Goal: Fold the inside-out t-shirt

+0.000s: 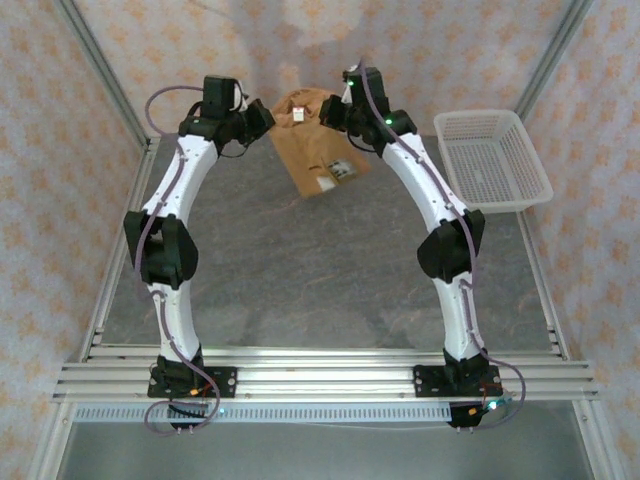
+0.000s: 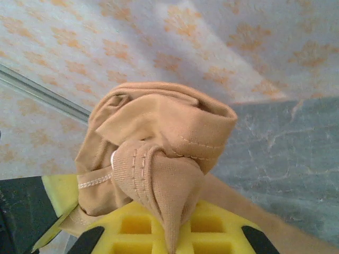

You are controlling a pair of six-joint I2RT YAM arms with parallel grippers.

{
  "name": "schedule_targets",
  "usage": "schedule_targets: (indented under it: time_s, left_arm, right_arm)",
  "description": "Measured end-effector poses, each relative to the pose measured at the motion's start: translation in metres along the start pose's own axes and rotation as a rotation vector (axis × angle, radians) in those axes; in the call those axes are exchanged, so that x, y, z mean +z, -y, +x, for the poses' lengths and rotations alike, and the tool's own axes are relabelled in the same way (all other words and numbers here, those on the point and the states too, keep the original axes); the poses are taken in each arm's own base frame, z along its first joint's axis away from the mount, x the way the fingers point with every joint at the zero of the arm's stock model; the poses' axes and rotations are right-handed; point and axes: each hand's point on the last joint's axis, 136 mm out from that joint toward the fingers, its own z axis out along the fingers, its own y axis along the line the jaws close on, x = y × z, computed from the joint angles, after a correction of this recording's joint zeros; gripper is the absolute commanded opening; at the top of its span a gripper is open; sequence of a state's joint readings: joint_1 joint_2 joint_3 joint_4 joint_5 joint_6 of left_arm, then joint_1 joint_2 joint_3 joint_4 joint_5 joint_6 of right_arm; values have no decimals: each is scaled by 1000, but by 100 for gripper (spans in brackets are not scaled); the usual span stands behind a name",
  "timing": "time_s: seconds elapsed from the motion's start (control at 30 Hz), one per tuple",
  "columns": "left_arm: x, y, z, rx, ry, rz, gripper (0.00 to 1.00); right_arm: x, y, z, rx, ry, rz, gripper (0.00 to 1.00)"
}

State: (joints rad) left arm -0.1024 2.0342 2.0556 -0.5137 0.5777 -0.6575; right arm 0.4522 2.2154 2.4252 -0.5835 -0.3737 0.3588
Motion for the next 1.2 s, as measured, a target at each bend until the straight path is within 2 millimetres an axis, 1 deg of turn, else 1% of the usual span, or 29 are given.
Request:
schedule_targets:
  time_s: [0.07,0.1,0.17,0.2,0.23,0.27,0.33,0.37,0.43,0.5,0.53,0.57,0.6,0.67,0.8,0.9,0.97,1.07,1.13,1.2]
  left_arm:
    - [-13,5,3,11,16,17,0]
    - [-21,4,9,13,20,21,0]
    - [-38,-1,29,22,29,28,0]
    - [-46,-7,43,27,31,28,0]
    - [-52,-16,64,29,24,24,0]
    - [-56,-21,80,33,16,22,0]
    - [-57,-37,128,49,-25,14,0]
    - [-56,-43,150,56,-54,9,0]
    - [-54,-68,206,68,-136,-31,0]
    - [-58,-95,247,65,-199,-82,0]
    - [-62,-109,260,59,-213,-111,0]
    - [-67,-119,268,54,-216,-133,0]
    - [-71,-126,270,53,-205,-151,0]
    - [-78,-127,265,62,-169,-159,0]
    - [-81,-115,246,83,-98,-146,0]
    - [-79,-116,239,90,-73,-169,0]
    - [-75,-123,237,99,-69,-199,0]
    - [-62,-138,238,115,-86,-262,0]
    - [-51,-148,238,127,-104,-304,0]
    - [-40,-157,238,133,-124,-335,0]
  right_arm:
    - [-11,-3,2,-14,-10,-13,0]
    - [-17,-2,11,-16,-28,-19,0]
    - [-26,8,37,-8,-72,-22,0]
    - [-30,17,57,3,-97,-24,0]
    - [-35,28,82,19,-130,-20,0]
    - [-39,38,104,38,-155,-18,0]
    - [-48,66,164,90,-229,0,0]
    - [-52,79,191,118,-264,15,1]
    - [-65,104,250,165,-337,45,1]
    - [-78,117,295,197,-403,69,1]
    - [-84,119,311,204,-427,74,1]
    - [-88,119,319,209,-439,74,1]
    - [-91,116,323,209,-440,66,1]
    - [-91,109,315,206,-410,42,1]
    - [-85,95,287,187,-335,11,1]
    - [-74,82,264,173,-296,-6,0]
    - [-62,77,252,162,-280,-8,0]
    - [-44,81,245,150,-281,24,0]
    - [-33,93,249,152,-296,65,0]
    - [-22,110,259,161,-325,114,2]
